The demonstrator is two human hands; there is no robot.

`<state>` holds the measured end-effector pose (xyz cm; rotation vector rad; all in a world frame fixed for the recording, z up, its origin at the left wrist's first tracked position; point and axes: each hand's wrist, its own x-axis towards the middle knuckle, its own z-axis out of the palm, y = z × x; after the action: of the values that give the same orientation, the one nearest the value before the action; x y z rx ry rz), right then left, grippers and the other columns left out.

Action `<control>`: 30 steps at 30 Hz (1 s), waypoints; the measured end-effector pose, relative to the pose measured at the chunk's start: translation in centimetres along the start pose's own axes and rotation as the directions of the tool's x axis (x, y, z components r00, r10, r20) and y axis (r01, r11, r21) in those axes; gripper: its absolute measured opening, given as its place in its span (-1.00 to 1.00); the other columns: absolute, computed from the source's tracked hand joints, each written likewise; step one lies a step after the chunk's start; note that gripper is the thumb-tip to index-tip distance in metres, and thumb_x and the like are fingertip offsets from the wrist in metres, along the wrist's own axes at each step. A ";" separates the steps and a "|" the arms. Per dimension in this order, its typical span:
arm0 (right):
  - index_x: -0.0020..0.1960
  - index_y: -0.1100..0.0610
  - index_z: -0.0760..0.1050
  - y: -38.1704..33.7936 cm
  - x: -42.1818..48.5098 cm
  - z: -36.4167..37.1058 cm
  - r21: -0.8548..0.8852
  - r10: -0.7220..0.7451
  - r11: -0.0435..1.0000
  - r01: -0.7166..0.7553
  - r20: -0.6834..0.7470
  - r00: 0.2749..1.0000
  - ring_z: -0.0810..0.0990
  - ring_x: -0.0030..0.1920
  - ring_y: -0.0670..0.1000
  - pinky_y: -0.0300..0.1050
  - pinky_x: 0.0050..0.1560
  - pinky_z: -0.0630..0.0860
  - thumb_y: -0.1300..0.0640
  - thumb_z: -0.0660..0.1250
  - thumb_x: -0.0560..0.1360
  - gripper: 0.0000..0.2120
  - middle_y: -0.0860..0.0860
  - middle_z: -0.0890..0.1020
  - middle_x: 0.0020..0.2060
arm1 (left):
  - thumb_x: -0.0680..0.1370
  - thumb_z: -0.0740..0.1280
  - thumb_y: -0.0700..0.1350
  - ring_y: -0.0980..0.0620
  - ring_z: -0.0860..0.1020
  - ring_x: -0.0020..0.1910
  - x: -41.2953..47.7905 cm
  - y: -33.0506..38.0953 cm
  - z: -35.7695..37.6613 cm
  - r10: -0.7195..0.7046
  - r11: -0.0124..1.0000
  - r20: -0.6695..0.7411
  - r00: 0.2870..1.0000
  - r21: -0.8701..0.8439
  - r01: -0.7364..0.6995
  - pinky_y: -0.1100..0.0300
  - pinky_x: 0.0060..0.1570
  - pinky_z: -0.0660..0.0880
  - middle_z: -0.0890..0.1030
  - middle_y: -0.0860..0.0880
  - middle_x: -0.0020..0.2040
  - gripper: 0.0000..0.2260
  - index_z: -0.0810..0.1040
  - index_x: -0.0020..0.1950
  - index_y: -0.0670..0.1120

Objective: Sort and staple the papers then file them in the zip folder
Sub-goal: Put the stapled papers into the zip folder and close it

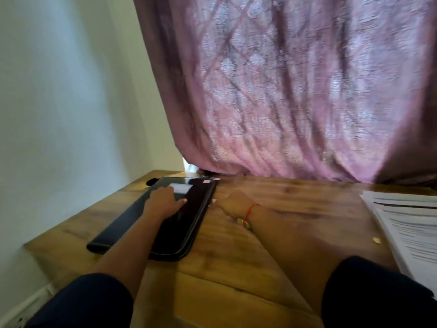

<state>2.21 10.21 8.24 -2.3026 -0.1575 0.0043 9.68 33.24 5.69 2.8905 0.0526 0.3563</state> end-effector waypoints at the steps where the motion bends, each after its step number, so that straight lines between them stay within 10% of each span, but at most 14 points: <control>1: -0.37 -0.03 0.33 -0.3 1.0 1.4 0.049 0.010 0.999 -0.010 -0.001 1.000 0.38 -0.38 -0.07 -0.14 -0.16 0.45 0.03 0.31 0.58 -0.64 -0.07 0.45 -0.37 | 0.54 0.28 0.31 -0.19 0.52 0.29 0.5 -1.9 -0.1 -0.035 0.999 0.013 0.999 0.042 0.034 -0.07 0.25 0.48 0.56 -0.17 0.33 -0.39 0.47 0.41 -0.09; 7: 0.24 0.20 0.50 -1.6 3.9 6.0 0.182 0.131 0.974 -0.138 0.047 0.990 0.60 0.07 0.11 -0.06 0.12 0.54 -0.07 0.33 0.56 -0.60 0.13 0.60 0.02 | 0.48 0.10 0.50 -0.31 0.27 0.50 1.1 -8.3 -0.5 -0.241 0.971 0.136 0.961 0.046 0.236 -0.28 0.45 0.20 0.31 -0.19 0.54 -0.20 0.19 0.60 0.08; 23: 0.34 0.30 0.41 -1.5 4.2 5.7 0.455 0.289 0.835 -0.310 0.118 0.950 0.56 0.23 0.18 0.02 0.26 0.53 0.17 0.37 0.55 -0.59 0.21 0.55 0.25 | 0.59 0.18 0.33 -0.21 0.51 0.30 -1.8 -8.0 -0.4 -0.259 0.930 -0.062 0.964 -0.285 0.231 -0.15 0.27 0.46 0.54 -0.17 0.36 -0.36 0.37 0.48 -0.11; 30: 0.07 0.22 0.52 1.0 1.4 1.1 0.520 0.267 0.809 -0.273 0.089 0.960 0.55 -0.39 -0.09 -0.35 -0.59 0.38 0.22 0.33 0.56 -0.89 0.12 0.58 -0.14 | 0.58 0.24 0.27 -0.07 0.57 0.00 -4.4 -2.8 -1.7 -0.163 0.932 -0.131 0.978 -0.345 0.109 -0.03 0.04 0.51 0.63 -0.06 0.02 -0.55 0.52 0.22 -0.06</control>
<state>3.68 10.49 6.81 -1.7493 0.1559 0.1859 4.97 36.05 5.64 2.5001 0.1985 0.5135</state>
